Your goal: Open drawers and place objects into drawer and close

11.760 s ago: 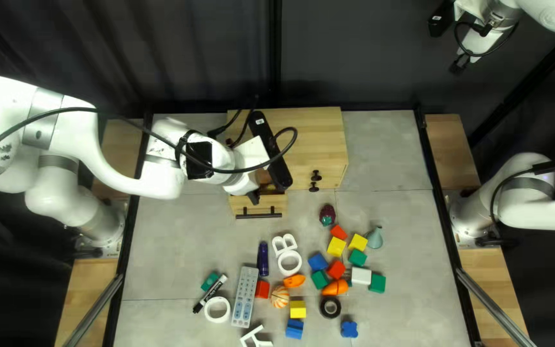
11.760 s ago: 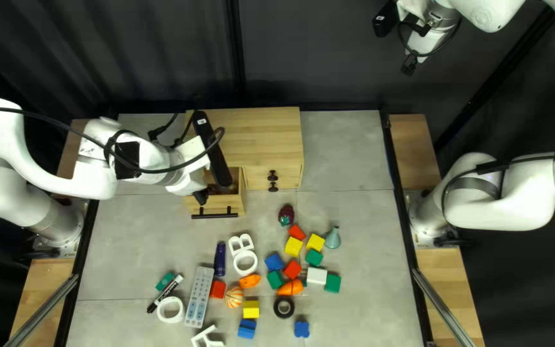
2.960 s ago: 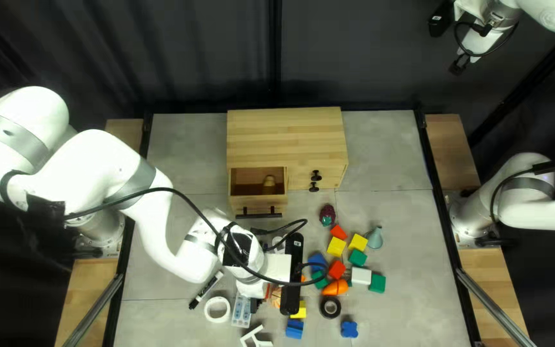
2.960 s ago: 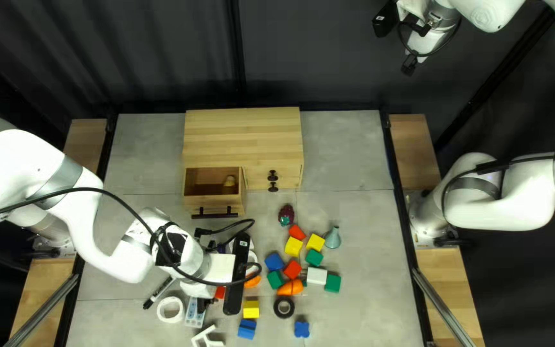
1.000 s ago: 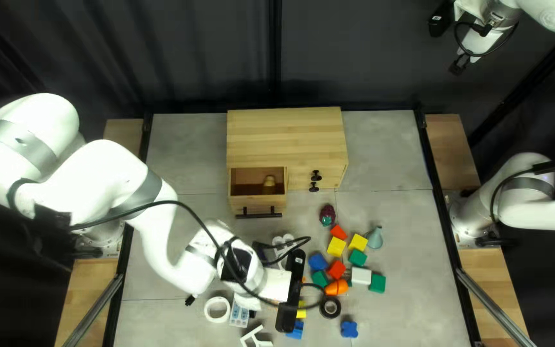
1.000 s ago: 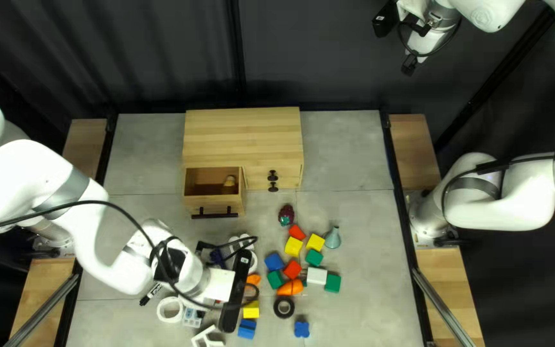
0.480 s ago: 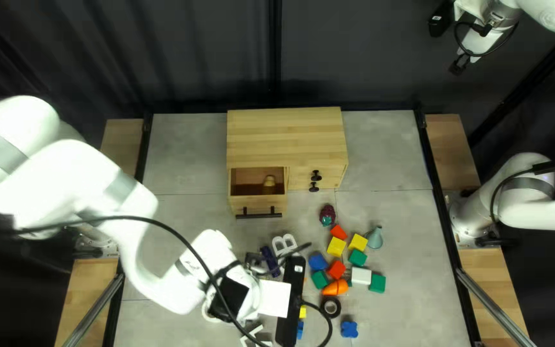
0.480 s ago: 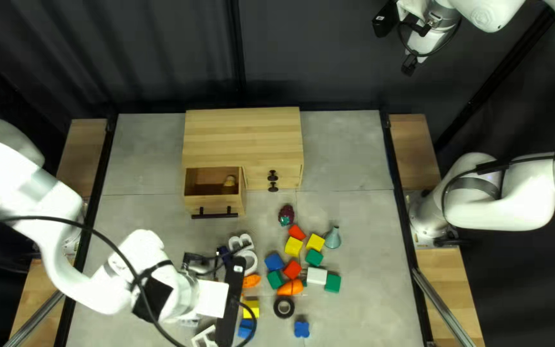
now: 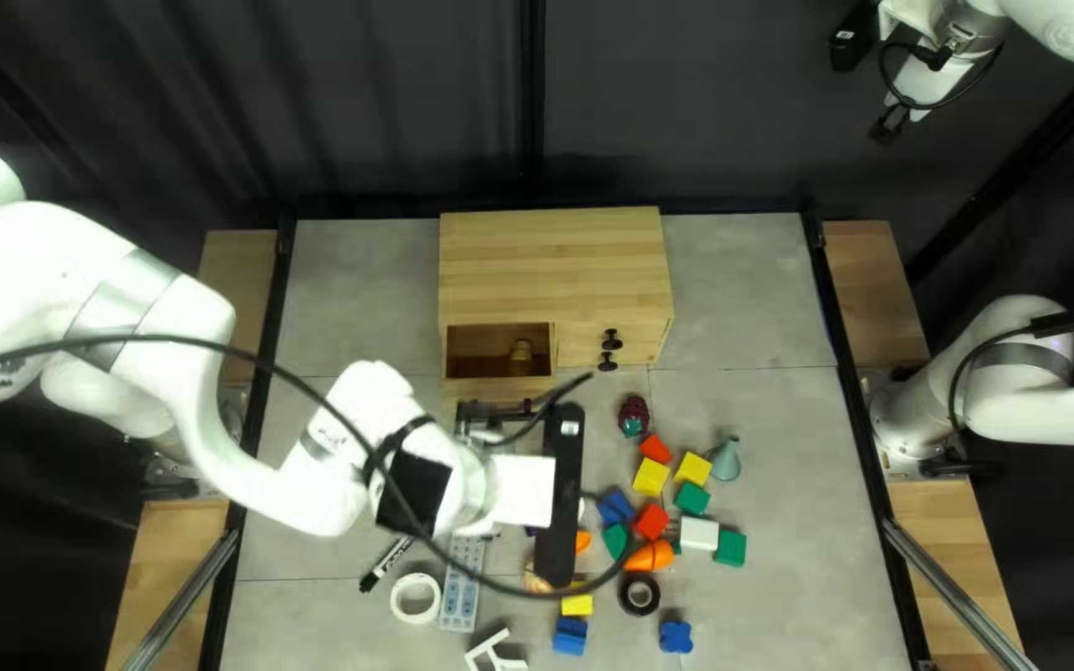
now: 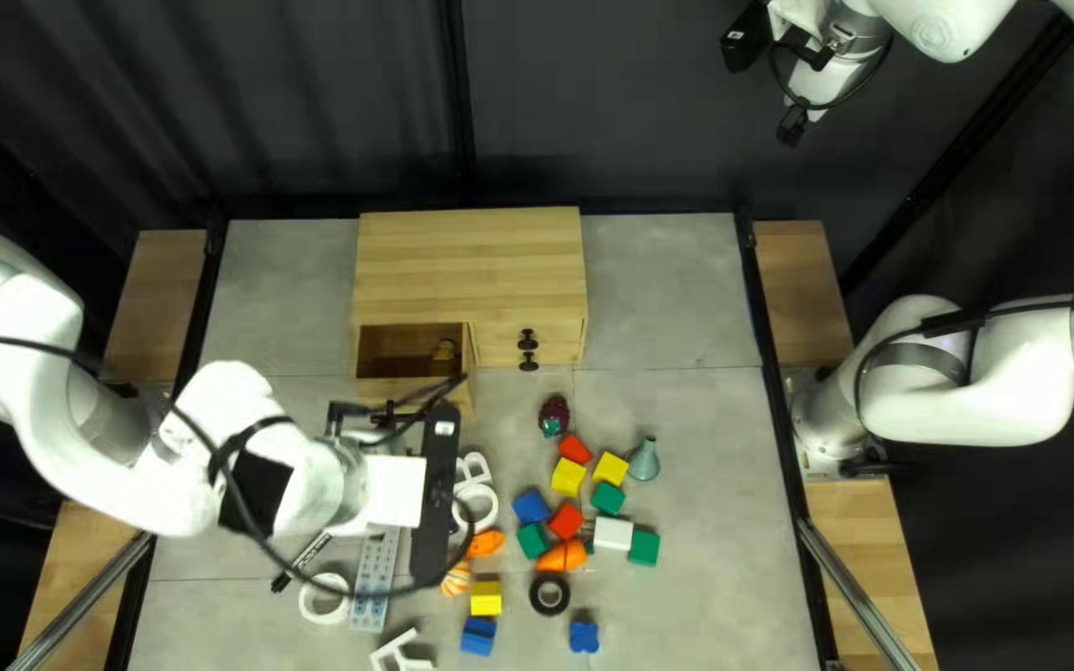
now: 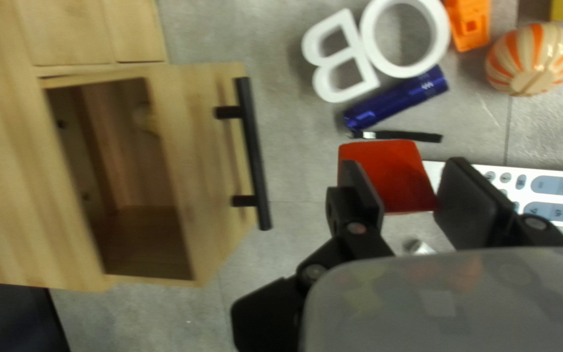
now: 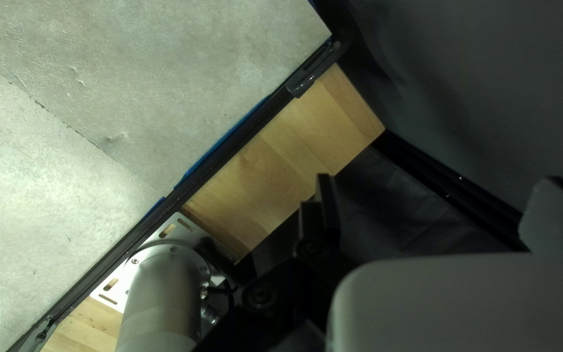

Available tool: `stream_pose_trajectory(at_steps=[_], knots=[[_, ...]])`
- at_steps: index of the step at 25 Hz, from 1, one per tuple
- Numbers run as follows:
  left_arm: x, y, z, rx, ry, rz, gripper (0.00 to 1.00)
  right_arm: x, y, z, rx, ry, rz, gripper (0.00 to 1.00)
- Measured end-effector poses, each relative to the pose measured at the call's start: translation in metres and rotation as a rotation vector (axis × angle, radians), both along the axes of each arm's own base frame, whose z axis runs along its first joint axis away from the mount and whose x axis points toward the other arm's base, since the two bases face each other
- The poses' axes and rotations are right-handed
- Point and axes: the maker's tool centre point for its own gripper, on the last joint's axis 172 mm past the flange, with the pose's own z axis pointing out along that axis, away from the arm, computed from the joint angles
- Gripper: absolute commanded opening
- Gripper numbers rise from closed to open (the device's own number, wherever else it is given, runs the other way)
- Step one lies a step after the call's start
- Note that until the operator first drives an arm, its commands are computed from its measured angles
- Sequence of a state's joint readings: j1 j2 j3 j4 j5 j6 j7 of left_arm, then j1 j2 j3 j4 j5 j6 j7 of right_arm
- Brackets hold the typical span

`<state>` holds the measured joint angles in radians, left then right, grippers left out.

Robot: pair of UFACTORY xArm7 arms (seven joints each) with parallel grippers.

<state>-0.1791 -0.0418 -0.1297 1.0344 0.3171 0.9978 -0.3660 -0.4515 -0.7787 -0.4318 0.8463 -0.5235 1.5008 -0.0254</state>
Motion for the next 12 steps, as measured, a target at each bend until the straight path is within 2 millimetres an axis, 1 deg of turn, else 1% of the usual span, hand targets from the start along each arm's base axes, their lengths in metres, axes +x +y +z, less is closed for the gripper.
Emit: stream_pose_trajectory(at_steps=[3,8,12], knots=[[0.003,0.018,0.02,-0.032,-0.002,0.006,0.0,0.0,0.0,0.0,0.0,0.0,0.0,1.0],[0.0,0.051,0.054,-0.068,-0.024,0.008,0.0,0.0,0.0,0.0,0.0,0.0,0.0,1.0],[0.002,0.064,0.069,-0.077,-0.039,0.009,0.0,0.0,0.0,0.0,0.0,0.0,0.0,1.0]])
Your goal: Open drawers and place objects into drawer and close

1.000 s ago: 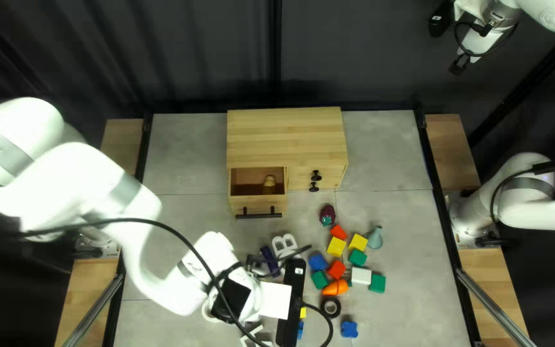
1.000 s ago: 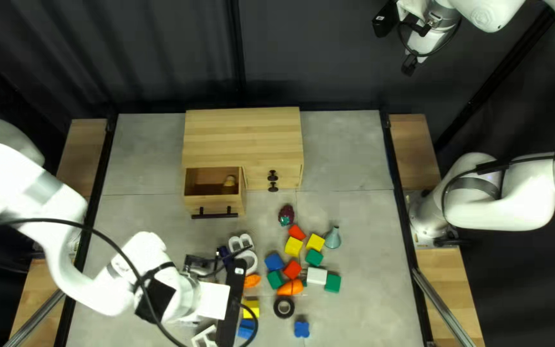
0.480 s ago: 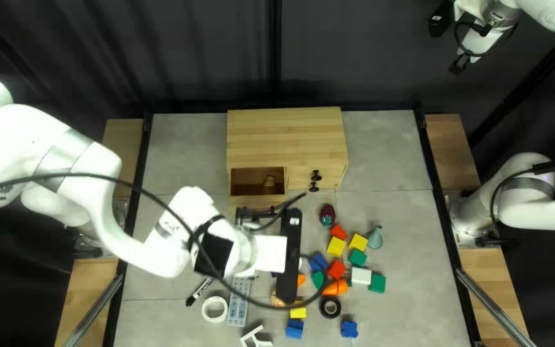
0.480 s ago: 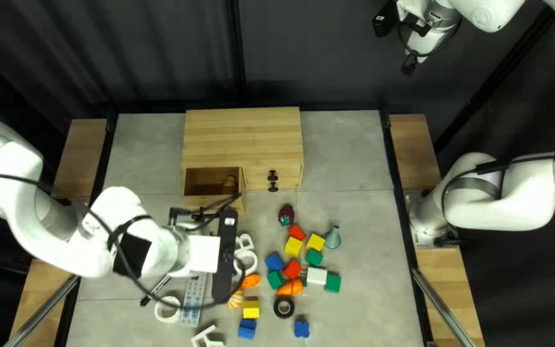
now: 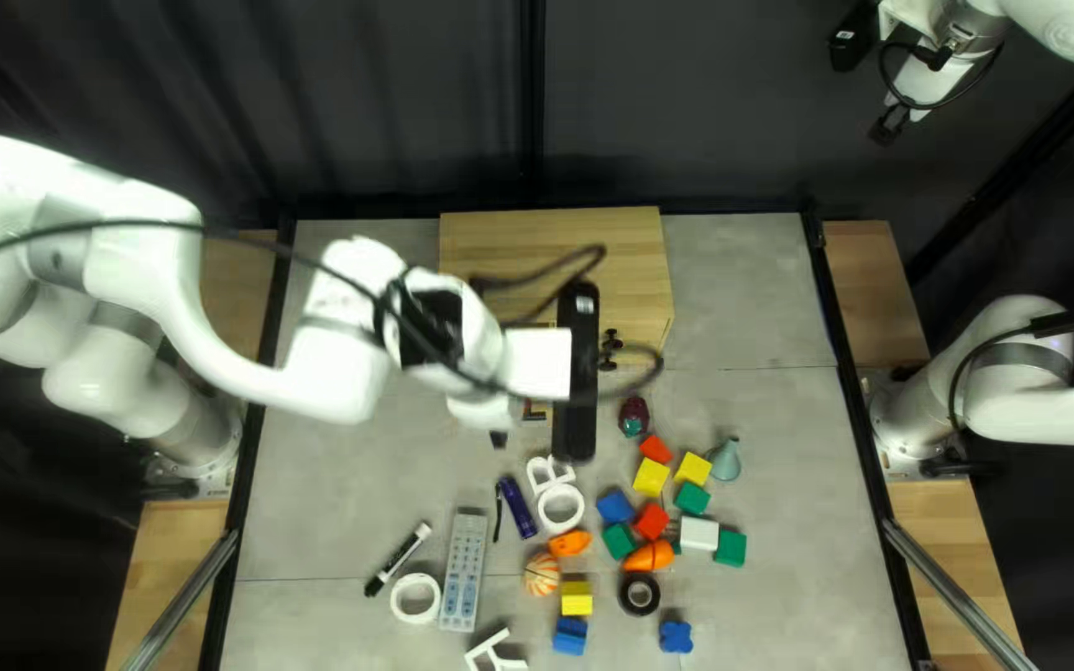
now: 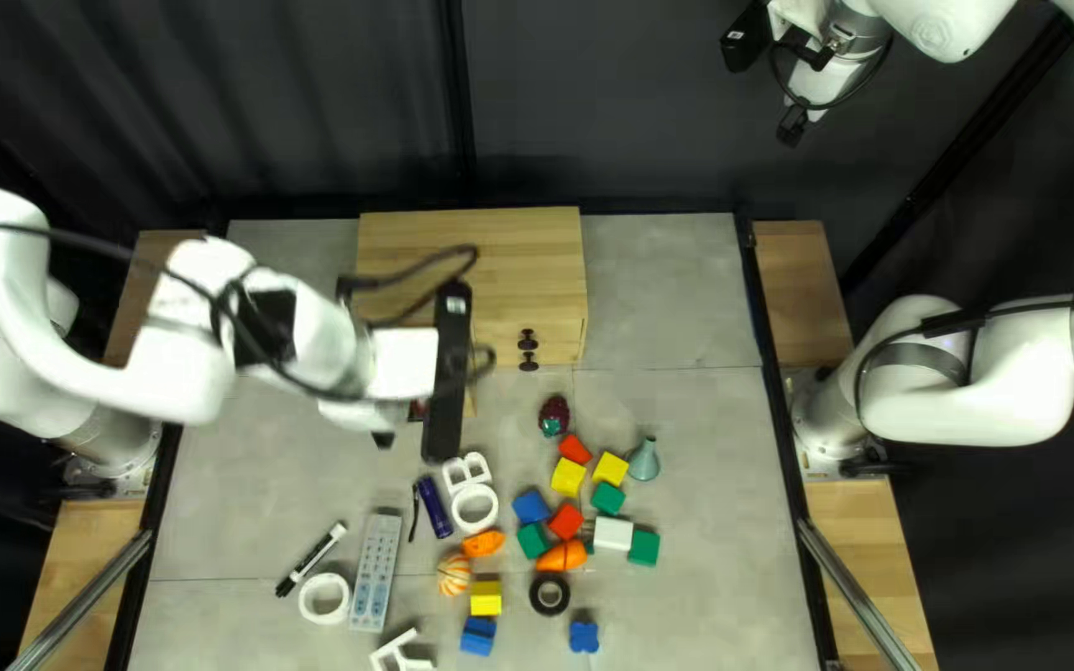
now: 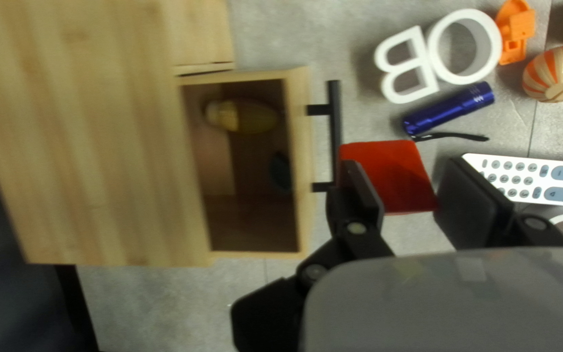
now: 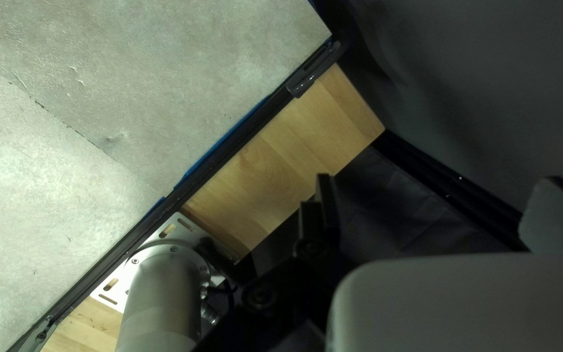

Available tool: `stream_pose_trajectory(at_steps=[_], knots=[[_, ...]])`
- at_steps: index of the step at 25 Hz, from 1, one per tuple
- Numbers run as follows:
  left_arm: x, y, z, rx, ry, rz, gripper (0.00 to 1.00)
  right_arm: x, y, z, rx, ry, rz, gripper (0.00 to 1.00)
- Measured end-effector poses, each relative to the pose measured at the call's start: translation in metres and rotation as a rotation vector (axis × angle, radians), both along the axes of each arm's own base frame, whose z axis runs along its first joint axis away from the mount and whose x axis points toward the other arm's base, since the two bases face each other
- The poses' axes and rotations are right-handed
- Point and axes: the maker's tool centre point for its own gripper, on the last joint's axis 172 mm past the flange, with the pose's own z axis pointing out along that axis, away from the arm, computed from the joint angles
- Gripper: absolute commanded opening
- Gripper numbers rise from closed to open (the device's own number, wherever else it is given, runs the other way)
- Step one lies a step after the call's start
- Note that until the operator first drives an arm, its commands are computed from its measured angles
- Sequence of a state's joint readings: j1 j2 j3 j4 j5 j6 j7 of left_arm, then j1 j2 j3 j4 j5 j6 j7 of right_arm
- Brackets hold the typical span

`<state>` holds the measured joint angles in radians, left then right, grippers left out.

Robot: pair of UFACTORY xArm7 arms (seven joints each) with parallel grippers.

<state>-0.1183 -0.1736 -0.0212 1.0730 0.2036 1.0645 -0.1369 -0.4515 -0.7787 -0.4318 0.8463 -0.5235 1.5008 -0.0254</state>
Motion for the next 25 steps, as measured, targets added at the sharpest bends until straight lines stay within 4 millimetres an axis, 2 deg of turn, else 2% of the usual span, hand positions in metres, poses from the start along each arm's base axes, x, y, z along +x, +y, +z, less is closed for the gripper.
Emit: stream_pose_trajectory(at_steps=[9,14,18,19,20,25], knots=[[0.016,0.029,-0.001,-0.002,0.001,0.01,0.0,0.0,0.0,0.0,0.0,0.0,0.0,1.0],[0.01,0.048,-0.017,0.001,0.012,0.033,0.0,0.0,0.0,0.0,0.0,0.0,0.0,1.0],[0.003,0.055,-0.033,-0.008,0.014,0.056,0.0,0.0,0.0,0.0,0.0,0.0,0.0,1.0],[0.001,0.056,-0.037,-0.011,0.016,0.063,0.03,0.0,0.0,0.0,0.0,0.0,0.0,1.0],[-0.001,0.058,-0.041,-0.013,0.017,0.071,0.09,0.0,0.0,0.0,0.0,0.0,0.0,1.0],[-0.011,0.07,-0.056,-0.014,0.033,0.113,0.17,0.0,0.0,0.0,0.0,0.0,0.0,1.0]])
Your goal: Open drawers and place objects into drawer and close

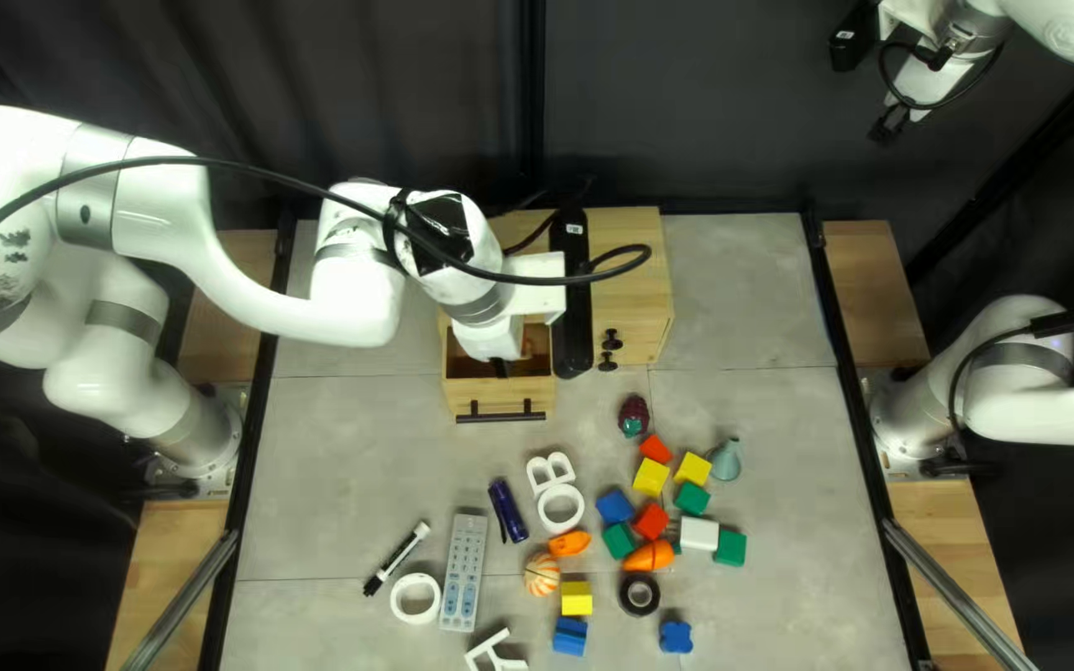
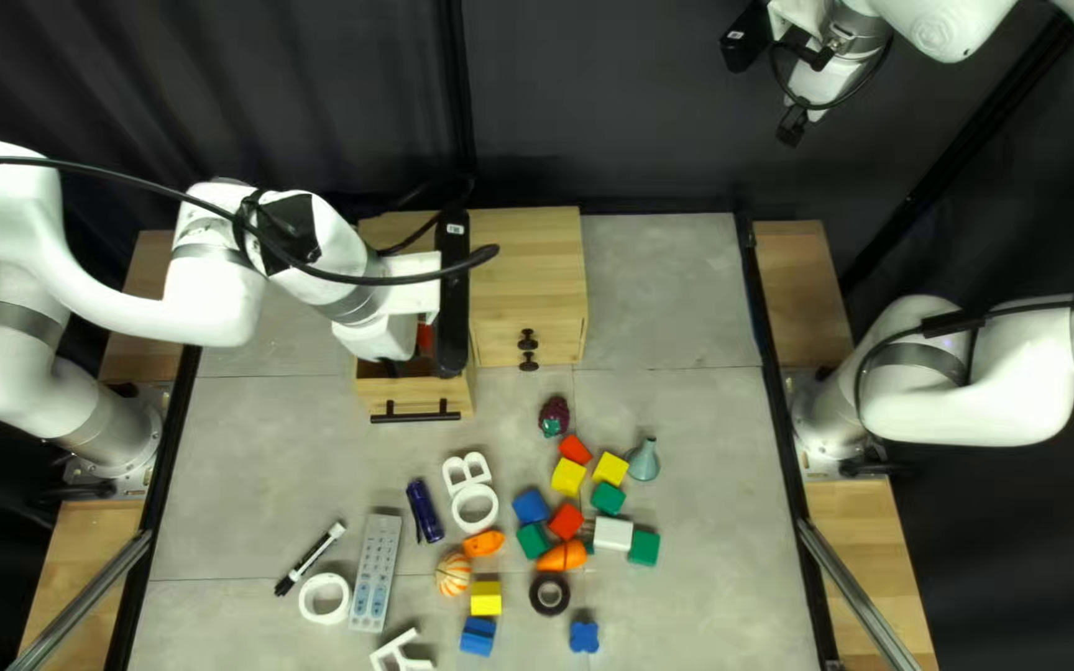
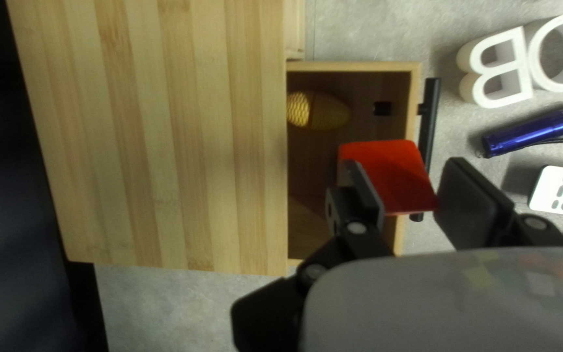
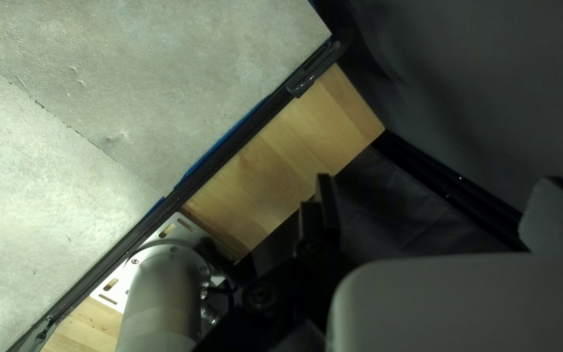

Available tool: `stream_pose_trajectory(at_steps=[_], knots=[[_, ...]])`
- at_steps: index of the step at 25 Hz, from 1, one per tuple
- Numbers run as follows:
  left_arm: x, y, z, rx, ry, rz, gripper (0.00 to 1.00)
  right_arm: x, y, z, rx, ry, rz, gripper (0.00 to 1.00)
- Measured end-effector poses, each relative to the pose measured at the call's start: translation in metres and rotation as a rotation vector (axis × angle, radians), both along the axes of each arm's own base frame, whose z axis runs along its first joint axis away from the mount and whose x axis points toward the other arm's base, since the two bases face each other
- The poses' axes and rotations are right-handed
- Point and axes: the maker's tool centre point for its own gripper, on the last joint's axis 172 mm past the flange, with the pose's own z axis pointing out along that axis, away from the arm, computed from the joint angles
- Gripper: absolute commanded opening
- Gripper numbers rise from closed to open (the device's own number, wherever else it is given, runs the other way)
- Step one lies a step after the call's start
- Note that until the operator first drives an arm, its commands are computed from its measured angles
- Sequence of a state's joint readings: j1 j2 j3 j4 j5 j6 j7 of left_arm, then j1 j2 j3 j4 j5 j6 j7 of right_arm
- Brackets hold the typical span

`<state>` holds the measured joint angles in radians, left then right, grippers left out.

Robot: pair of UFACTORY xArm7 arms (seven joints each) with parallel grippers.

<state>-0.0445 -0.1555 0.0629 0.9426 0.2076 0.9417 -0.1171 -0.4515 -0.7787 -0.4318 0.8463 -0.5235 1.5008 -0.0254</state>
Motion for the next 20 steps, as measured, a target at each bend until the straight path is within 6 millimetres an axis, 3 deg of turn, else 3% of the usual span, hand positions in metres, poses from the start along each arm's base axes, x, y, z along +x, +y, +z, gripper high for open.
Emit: stream_pose_trajectory(at_steps=[2,4,6,9,20], knots=[[-0.004,0.006,-0.005,0.002,0.006,0.018,0.32,0.0,0.0,0.0,0.0,0.0,0.0,1.0],[-0.006,0.01,-0.009,0.002,0.007,0.033,0.66,0.0,0.0,0.0,0.0,0.0,0.0,1.0],[-0.007,0.012,-0.012,0.001,0.007,0.044,0.9,0.0,0.0,0.0,0.0,0.0,0.0,1.0],[-0.007,0.011,-0.017,-0.003,0.01,0.053,1.0,0.0,0.0,0.0,0.0,0.0,0.0,1.0],[-0.007,-0.002,-0.02,-0.015,0.011,0.063,1.0,0.0,0.0,0.0,0.0,0.0,0.0,1.0]])
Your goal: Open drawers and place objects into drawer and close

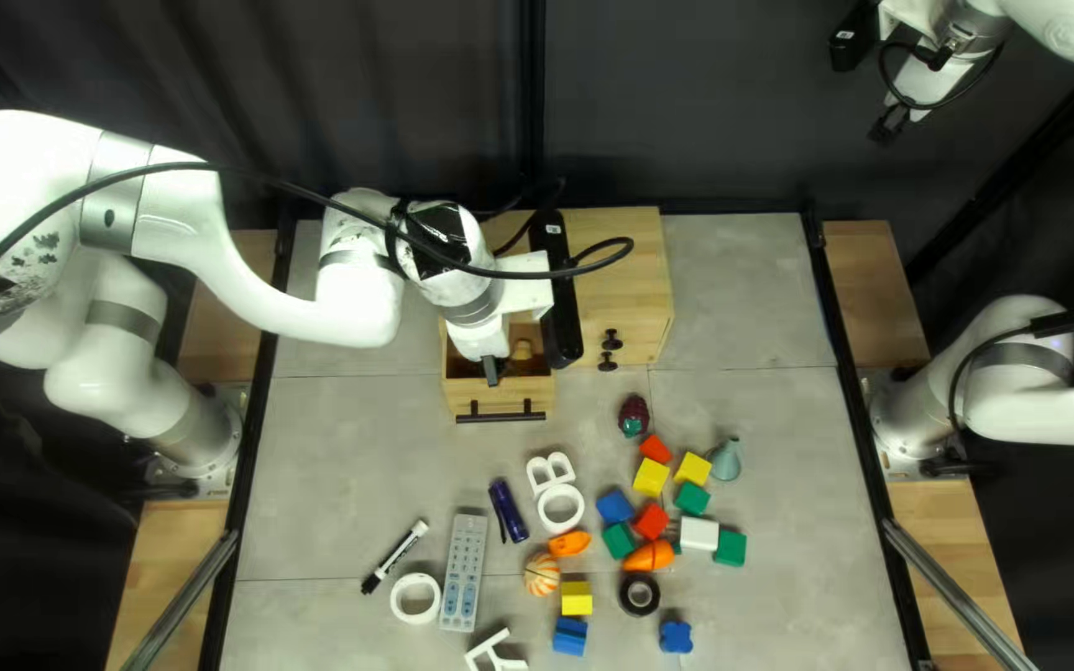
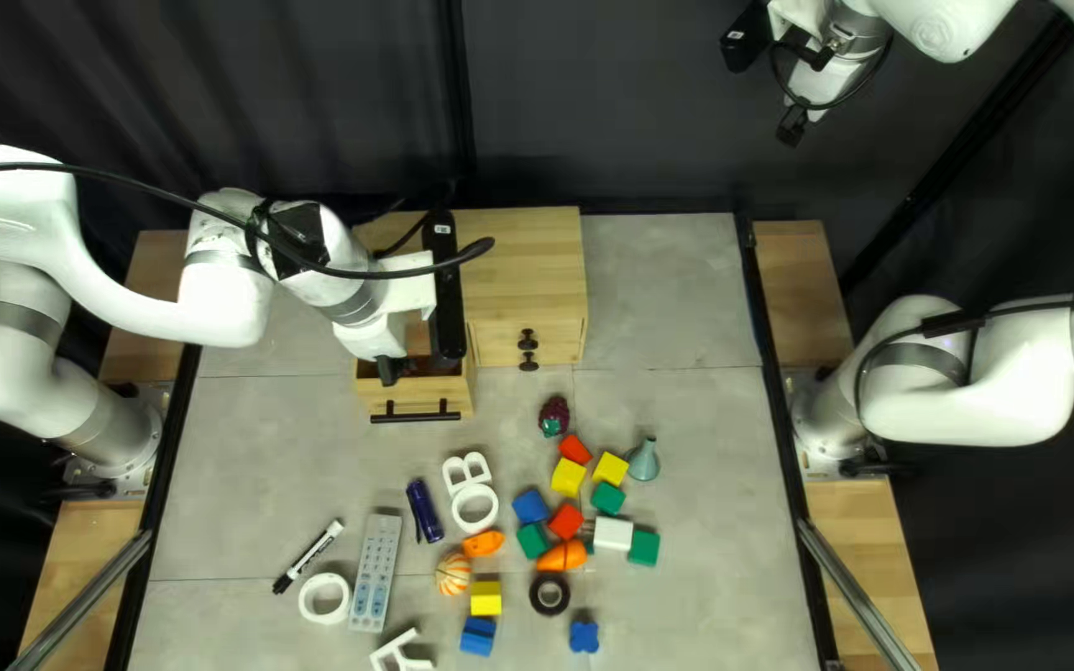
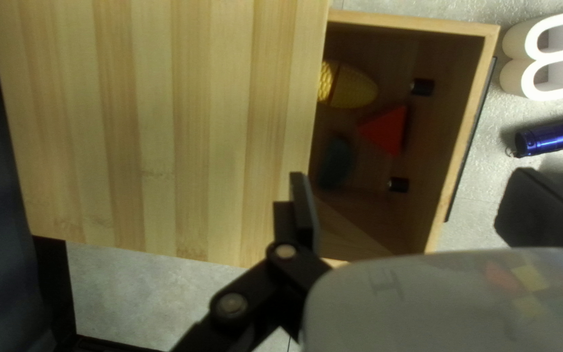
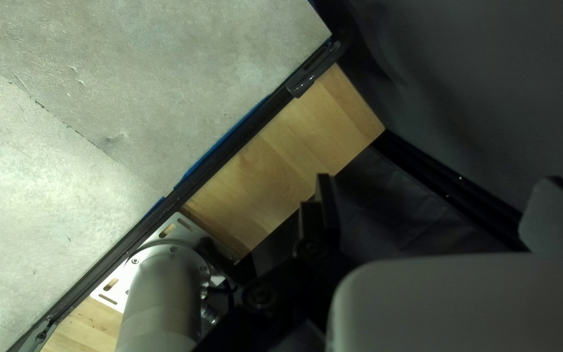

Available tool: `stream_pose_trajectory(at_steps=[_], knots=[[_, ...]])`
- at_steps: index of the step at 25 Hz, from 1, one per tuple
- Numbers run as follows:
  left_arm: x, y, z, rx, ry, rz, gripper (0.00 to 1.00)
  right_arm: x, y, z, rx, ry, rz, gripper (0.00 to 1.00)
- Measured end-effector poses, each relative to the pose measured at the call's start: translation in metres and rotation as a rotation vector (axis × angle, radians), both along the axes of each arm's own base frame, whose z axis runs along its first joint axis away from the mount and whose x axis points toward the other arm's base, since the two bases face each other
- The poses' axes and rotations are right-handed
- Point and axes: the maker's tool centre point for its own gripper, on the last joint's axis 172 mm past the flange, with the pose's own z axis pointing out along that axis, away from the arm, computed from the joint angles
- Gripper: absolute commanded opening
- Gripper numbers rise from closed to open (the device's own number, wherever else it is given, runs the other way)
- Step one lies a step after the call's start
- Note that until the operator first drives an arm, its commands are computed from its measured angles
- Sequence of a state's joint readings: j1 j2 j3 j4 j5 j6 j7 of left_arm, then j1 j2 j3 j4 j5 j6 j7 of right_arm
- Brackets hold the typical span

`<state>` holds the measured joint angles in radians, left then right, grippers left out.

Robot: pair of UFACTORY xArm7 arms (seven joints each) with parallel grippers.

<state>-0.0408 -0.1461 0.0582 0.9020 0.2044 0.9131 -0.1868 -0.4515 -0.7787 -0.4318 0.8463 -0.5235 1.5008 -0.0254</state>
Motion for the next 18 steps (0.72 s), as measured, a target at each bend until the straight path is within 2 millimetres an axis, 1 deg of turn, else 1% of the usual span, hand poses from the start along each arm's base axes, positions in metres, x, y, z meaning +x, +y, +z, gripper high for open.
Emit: stream_pose_trajectory(at_steps=[2,4,7,9,12,14,18], knots=[[0.001,-0.01,0.001,-0.001,-0.006,-0.003,1.0,0.0,0.0,0.0,0.0,0.0,0.0,1.0],[0.004,-0.025,-0.001,-0.004,-0.013,-0.013,1.0,0.0,0.0,0.0,0.0,0.0,0.0,1.0],[0.006,-0.054,-0.01,-0.009,-0.011,-0.067,1.0,0.0,0.0,0.0,0.0,0.0,0.0,1.0],[0.005,-0.071,-0.017,-0.01,0.002,-0.135,1.0,0.0,0.0,0.0,0.0,0.0,0.0,1.0],[0.0,-0.092,-0.031,-0.015,0.033,-0.262,1.0,0.0,0.0,0.0,0.0,0.0,0.0,1.0],[-0.005,-0.11,-0.045,-0.032,0.053,-0.344,1.0,0.0,0.0,0.0,0.0,0.0,0.0,1.0],[-0.006,-0.133,-0.066,-0.062,0.069,-0.425,1.0,0.0,0.0,0.0,0.0,0.0,0.0,1.0]])
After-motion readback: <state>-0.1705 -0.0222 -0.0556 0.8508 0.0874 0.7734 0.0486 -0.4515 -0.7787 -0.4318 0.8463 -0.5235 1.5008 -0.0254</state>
